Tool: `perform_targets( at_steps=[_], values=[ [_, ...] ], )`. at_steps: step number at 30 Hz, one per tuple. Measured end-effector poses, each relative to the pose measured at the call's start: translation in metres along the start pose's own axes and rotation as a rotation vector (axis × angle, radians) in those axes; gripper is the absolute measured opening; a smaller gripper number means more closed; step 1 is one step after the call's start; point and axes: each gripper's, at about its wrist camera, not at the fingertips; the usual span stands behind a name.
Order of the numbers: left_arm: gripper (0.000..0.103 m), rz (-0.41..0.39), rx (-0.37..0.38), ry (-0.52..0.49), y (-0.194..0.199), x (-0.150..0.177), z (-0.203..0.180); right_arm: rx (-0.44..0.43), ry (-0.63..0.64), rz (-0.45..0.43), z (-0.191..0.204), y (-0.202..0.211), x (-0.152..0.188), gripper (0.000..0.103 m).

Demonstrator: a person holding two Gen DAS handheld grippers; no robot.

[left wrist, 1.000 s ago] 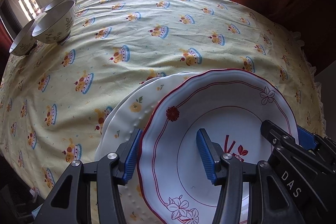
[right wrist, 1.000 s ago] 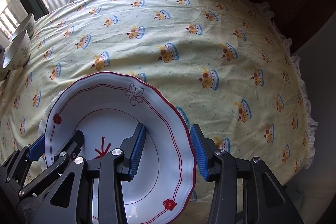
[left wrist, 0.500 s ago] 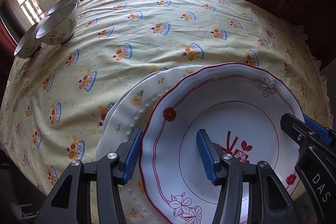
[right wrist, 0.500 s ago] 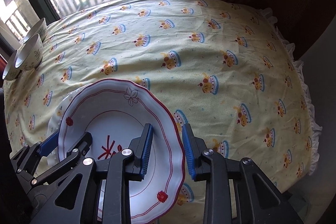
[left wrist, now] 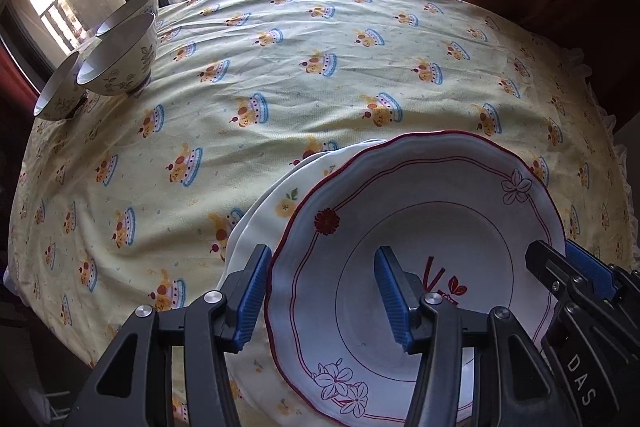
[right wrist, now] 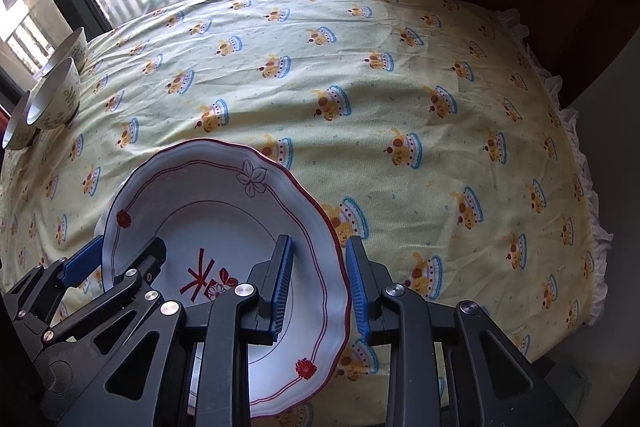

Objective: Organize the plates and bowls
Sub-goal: 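Lower the red-character plate onto the beaded-rim plate with both grippers, then open both grippers and withdraw them from the plate stack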

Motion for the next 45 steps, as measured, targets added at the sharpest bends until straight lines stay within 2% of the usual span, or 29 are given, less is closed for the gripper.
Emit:
perform_targets(
  at_steps=[4,14,20,23,26,31,39,45],
  values=[
    [0.053,0.003,-0.005,-0.009,-0.002,-0.002,0.006,-0.004,-0.009,0.012,0.007,-0.003,0.003,0.028],
    [0.057,-0.038,-0.037,-0.107,-0.006,-0.006,-0.008,0.027,-0.054,0.058,0.008,-0.010,0.008,0.028],
    [0.058,-0.048,-0.023,-0.091,-0.005,-0.006,-0.007,0.015,-0.058,0.069,0.006,-0.015,0.011,0.027],
    [0.062,-0.063,-0.001,-0.091,-0.005,-0.004,-0.007,-0.010,-0.044,0.066,0.006,-0.014,0.011,0.031],
    [0.063,-0.061,0.012,-0.072,-0.004,-0.004,-0.004,-0.050,-0.039,0.046,0.004,-0.011,0.012,0.040],
    [0.068,-0.053,0.039,-0.026,-0.003,-0.006,0.003,-0.031,-0.003,-0.002,0.006,-0.005,0.008,0.048],
    [0.077,-0.042,0.092,-0.030,-0.002,-0.006,0.023,0.020,-0.004,-0.045,0.010,0.002,0.004,0.065],
    [0.080,-0.030,0.143,-0.072,-0.003,-0.013,0.045,0.064,-0.057,-0.054,0.027,0.009,0.003,0.069]
  ],
)
Point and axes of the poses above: each gripper's, at about its wrist camera, not at the fingertips, and y roughly against the way its jaws point, z to its left, x to its underside, and after that the axes turned 8 degrees about z, right-handed
